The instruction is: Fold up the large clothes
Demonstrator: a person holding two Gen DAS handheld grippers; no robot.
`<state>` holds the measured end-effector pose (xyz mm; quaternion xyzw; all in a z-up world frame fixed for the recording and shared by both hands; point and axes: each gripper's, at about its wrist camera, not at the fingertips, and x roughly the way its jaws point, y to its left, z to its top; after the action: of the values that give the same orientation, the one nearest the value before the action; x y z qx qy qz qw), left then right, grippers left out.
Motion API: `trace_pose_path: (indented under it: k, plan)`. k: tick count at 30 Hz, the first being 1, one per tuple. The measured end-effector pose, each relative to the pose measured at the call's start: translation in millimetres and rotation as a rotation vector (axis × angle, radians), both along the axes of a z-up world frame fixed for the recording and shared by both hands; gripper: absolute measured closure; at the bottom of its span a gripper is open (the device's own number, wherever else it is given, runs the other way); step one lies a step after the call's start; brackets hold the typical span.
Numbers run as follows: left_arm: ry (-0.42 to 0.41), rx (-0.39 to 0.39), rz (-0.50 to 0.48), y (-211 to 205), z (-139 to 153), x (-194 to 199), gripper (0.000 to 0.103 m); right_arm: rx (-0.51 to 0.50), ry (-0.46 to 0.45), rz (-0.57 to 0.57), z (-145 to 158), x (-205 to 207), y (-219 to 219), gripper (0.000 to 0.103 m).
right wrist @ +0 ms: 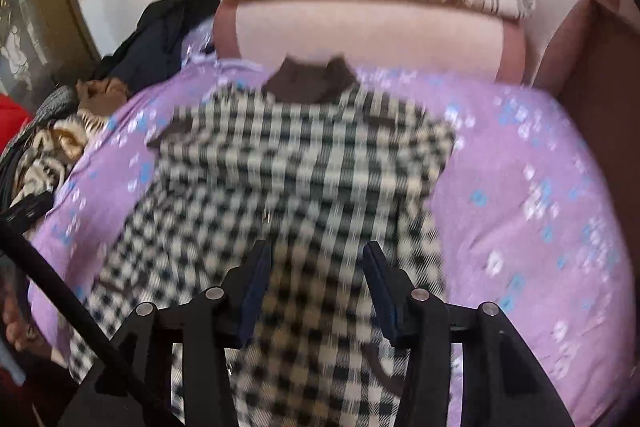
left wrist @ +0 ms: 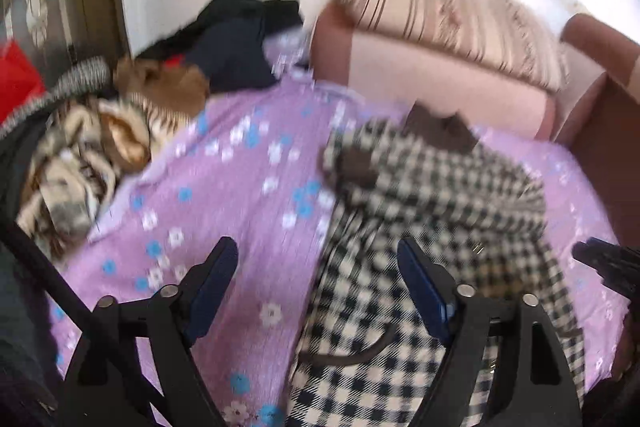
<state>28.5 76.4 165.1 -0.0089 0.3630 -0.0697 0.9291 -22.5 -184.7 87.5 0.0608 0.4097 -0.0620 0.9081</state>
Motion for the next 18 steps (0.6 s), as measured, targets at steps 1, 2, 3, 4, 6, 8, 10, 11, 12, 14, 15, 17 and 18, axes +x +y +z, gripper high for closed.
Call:
trace_pose_path:
  k: [1,2,3,4,6,8,10,11,12,14,15,17,18]
  plan:
    - [-0.018,-0.004,-0.002,0,3,-4,0.016,-0.004,-0.004,-0.007,3,-1,-1,0.048]
    - [-0.018,-0.003,-0.003,1,0,-6,0.016,0.0,0.0,-0.01,2,-3,-3,0.047]
    - [-0.004,0.003,-0.004,3,-7,-7,0.016,0.015,0.007,-0.013,-2,-8,-9,0.047]
    - [0.025,0.012,-0.004,6,-18,-7,0.016,0.034,0.017,-0.02,-6,-12,-18,0.047]
    - [0.097,0.025,0.006,16,-45,-6,0.016,0.072,0.042,-0.067,-22,-25,-46,0.047]
    - [0.169,0.027,0.028,31,-76,-6,0.016,0.123,0.086,-0.142,-48,-45,-84,0.047]
    - [0.227,0.004,0.037,42,-101,-4,0.016,0.198,0.123,-0.212,-73,-64,-119,0.047]
    - [0.25,-0.013,0.03,45,-111,-4,0.016,0.238,0.128,-0.239,-82,-73,-133,0.047]
    - [0.274,-0.036,0.019,48,-120,-3,0.016,0.297,0.13,-0.263,-95,-84,-148,0.047]
    - [0.324,-0.116,-0.008,52,-136,-2,0.016,0.418,0.12,-0.268,-112,-98,-163,0.047]
    - [0.313,-0.127,-0.016,51,-137,-6,0.016,0.47,0.079,-0.259,-114,-105,-166,0.047]
    - [0.317,-0.177,-0.09,45,-137,-12,0.016,0.568,0.049,-0.22,-118,-112,-165,0.047]
    - [0.336,-0.239,-0.14,43,-138,-16,0.016,0.683,0.039,-0.186,-125,-115,-162,0.047]
